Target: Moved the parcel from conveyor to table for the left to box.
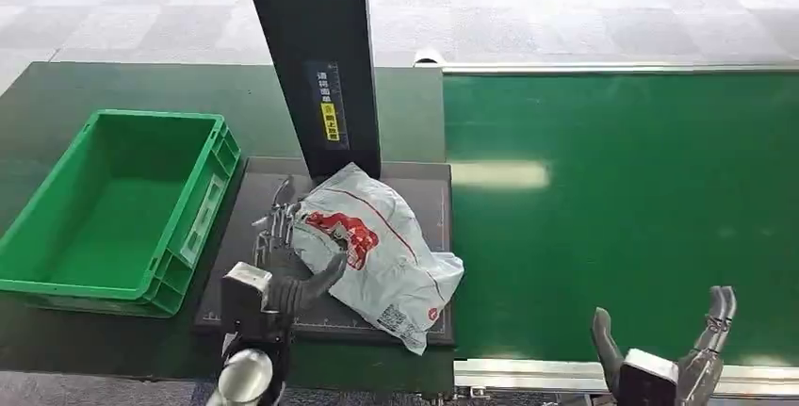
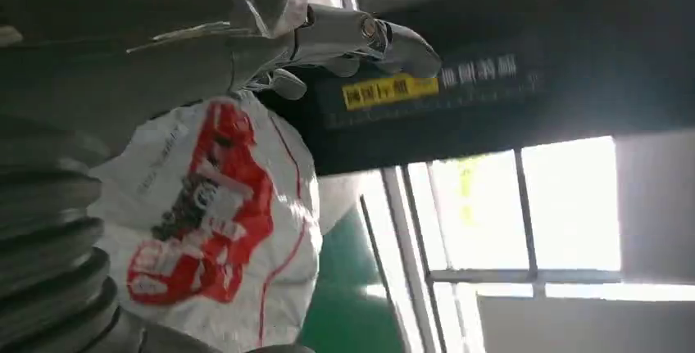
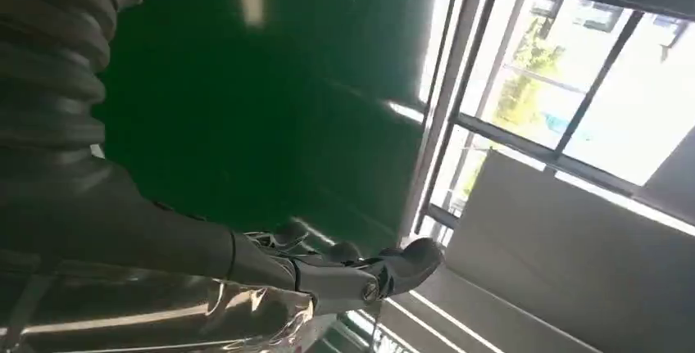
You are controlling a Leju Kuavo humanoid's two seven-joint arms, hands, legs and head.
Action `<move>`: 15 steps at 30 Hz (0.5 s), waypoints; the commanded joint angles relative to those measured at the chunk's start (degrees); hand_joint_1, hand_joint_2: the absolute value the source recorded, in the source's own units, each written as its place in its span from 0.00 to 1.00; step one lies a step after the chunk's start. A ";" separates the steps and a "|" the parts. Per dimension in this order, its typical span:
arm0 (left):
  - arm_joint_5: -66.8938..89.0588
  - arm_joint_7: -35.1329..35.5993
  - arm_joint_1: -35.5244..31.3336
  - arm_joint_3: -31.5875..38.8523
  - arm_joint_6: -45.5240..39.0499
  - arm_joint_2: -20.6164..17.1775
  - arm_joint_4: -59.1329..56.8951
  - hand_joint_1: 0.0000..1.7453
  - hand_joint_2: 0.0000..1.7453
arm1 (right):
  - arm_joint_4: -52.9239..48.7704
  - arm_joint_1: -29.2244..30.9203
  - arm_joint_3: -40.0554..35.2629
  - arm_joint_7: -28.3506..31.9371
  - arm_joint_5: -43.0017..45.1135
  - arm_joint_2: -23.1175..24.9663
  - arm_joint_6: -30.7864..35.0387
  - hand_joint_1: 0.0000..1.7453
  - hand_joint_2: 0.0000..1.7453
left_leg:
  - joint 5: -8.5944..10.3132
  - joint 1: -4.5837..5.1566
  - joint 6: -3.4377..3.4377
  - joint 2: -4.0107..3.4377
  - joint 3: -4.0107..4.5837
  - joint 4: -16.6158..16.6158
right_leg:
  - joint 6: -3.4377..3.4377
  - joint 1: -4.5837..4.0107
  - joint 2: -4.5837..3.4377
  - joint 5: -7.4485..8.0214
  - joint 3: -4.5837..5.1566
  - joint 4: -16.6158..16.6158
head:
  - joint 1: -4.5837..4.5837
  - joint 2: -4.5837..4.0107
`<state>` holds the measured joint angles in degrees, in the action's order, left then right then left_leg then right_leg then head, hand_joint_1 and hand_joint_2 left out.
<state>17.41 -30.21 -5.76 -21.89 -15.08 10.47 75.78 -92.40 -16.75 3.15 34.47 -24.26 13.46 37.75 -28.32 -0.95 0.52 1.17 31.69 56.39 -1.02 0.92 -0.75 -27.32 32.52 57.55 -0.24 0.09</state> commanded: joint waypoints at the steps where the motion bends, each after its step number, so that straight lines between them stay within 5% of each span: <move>1: 13.56 5.75 -5.70 -8.49 -3.86 -3.71 -7.48 0.00 1.00 | 14.16 4.30 -7.75 1.20 0.55 0.24 1.63 0.00 1.00 | 0.05 -0.03 -0.03 -0.19 -0.19 -0.17 | 0.09 -0.07 -0.02 0.09 -0.17 -0.19 | 0.00 0.00; 5: 20.56 14.00 -16.04 -12.45 4.15 -2.72 -25.03 0.00 1.00 | 15.31 6.43 -17.03 -1.53 3.89 -3.32 2.25 0.00 1.00 | 0.09 0.00 -0.04 -0.06 -0.19 -0.18 | 0.09 -0.04 0.11 0.08 -0.19 -0.18 | 0.00 0.00; 11: 39.75 20.22 -26.42 -19.87 -6.36 1.86 -46.99 0.00 1.00 | 17.07 8.12 -22.41 -1.11 14.55 -4.85 0.35 0.00 1.00 | 0.12 -0.01 -0.06 0.13 -0.11 -0.11 | 0.04 -0.04 0.26 0.08 -0.19 -0.15 | 0.02 0.00; 15: 44.64 24.91 -29.10 -21.27 1.55 2.49 -55.93 0.00 1.00 | 20.51 11.27 -24.24 -1.12 16.61 -5.22 -0.79 0.00 1.00 | 0.06 -0.02 -0.04 -0.07 -0.18 -0.08 | 0.03 -0.04 -0.01 0.08 -0.20 -0.12 | 0.00 0.00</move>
<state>55.85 -10.79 -25.29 -35.87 -20.37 11.08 46.13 -80.58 -10.99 -14.15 33.57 -10.42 12.24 38.27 -28.28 -0.94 0.50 1.20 31.67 56.41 -1.03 0.94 -0.75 -27.31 32.48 57.56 -0.24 0.09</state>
